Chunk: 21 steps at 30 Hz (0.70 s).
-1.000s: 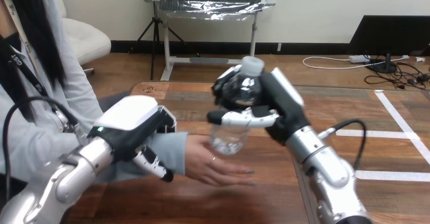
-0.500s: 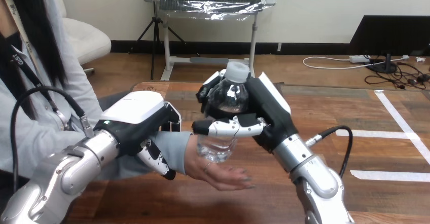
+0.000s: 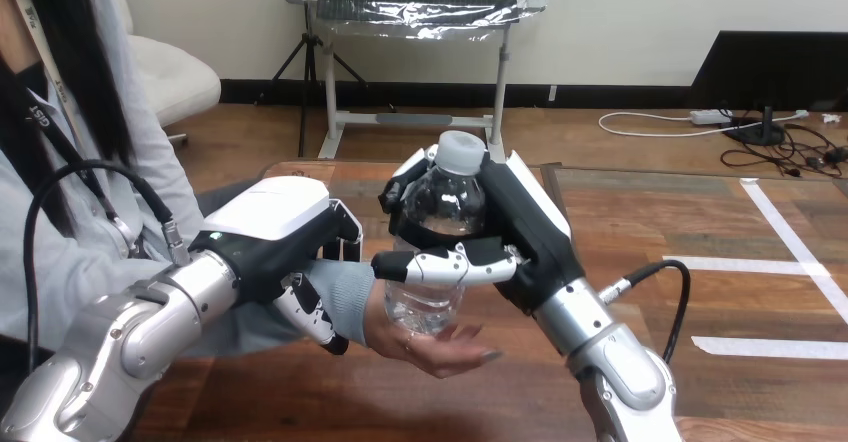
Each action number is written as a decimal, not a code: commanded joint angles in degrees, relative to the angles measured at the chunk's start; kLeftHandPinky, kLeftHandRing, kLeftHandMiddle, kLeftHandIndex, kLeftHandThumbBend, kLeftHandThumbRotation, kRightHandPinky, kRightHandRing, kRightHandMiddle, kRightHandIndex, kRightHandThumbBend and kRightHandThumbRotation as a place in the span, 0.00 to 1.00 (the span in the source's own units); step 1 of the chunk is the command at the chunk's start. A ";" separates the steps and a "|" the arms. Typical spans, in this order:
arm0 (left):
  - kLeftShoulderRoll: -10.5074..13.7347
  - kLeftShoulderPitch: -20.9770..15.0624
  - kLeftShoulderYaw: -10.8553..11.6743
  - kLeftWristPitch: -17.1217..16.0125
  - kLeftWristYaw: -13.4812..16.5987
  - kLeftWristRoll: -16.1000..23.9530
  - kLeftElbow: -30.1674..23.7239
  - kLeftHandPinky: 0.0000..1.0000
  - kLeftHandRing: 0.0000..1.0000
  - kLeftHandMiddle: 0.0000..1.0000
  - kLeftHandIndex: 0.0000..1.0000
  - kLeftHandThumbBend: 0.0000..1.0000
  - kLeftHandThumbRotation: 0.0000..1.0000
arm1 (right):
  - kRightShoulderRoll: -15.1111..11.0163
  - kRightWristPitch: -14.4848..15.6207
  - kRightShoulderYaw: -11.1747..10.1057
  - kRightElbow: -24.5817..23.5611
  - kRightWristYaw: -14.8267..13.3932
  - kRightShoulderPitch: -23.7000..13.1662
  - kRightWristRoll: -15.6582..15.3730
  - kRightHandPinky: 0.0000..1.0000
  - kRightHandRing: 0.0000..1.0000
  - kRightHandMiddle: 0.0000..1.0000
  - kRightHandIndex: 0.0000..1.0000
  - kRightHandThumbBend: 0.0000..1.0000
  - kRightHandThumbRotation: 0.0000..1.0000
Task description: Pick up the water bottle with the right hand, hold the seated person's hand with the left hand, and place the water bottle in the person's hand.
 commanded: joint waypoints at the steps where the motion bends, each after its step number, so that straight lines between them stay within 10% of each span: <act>1: -0.94 -6.96 2.40 -0.67 1.23 -3.14 -6.39 0.21 0.26 0.34 0.34 0.91 0.04 | 1.61 -0.25 1.72 -3.05 1.34 0.44 0.87 0.26 0.30 0.37 0.44 0.83 0.00; 21: -0.83 -6.03 2.83 -0.25 1.76 -3.69 -6.89 0.21 0.26 0.33 0.34 0.92 0.03 | 1.14 1.05 2.64 -5.44 2.94 2.04 2.45 0.26 0.31 0.37 0.44 0.82 0.00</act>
